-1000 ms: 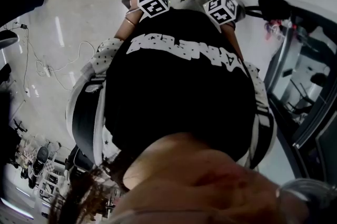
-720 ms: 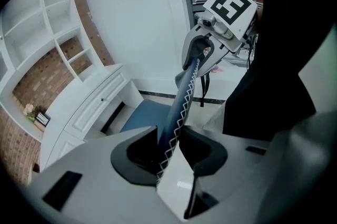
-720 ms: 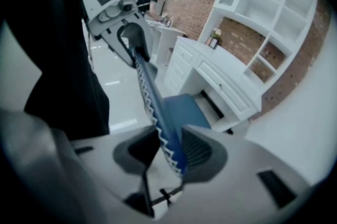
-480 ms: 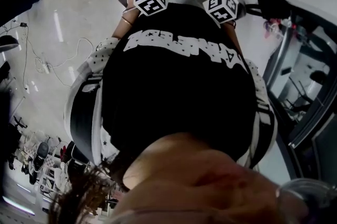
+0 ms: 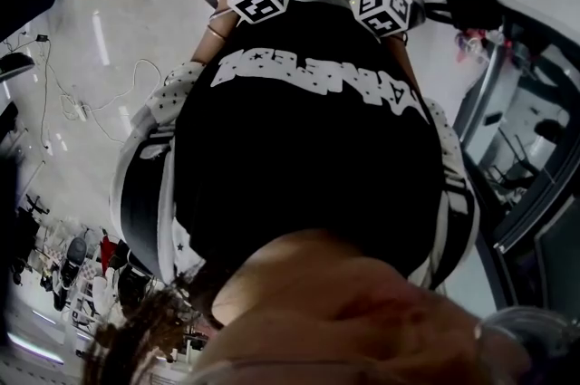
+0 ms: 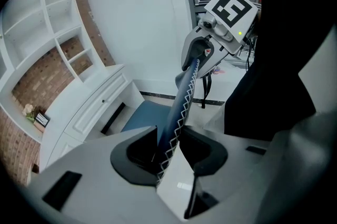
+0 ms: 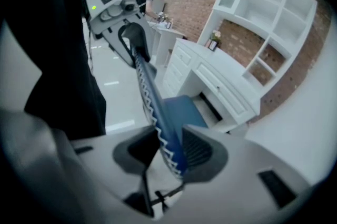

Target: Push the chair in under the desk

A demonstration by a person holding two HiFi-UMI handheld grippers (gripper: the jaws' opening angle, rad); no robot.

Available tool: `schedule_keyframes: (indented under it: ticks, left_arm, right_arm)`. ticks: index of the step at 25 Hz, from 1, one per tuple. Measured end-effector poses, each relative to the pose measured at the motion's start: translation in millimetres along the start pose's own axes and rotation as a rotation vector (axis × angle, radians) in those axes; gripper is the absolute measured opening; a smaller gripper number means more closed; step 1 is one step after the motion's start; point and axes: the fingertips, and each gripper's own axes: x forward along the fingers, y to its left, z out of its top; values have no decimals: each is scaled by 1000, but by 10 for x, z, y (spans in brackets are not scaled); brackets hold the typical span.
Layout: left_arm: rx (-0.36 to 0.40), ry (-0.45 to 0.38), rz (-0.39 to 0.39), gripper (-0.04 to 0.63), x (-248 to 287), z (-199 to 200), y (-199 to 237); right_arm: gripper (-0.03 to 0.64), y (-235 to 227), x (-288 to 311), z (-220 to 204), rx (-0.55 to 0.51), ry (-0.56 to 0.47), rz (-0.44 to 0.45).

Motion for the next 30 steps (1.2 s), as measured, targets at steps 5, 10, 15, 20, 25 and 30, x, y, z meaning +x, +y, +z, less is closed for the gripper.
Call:
schedule_keyframes:
  ticks: [5,10,15,20,25,30]
  left_arm:
    - [-1,-2,-1,160,39,55,11]
    - [-8,16,-5,160,104,25,-1]
    - [-17,21,3,160,148,-10,191]
    - [-27,26,-9,160,169,11,196]
    - [-33,33,-4,161,167,24,270]
    - [-32,43,9,161,187,50,341]
  right_arm:
    - [150,-69,11,-41,-12,2,-5]
    - [150,-53,70,-82,-13,16,4]
    - [150,-175,182,33,-23,24,-12]
    - [152,-213,209,27,-26,21,6]
    - [152,-264,229,76,-36,15,7]
    - [152,-320,263,105,-47,14,15]
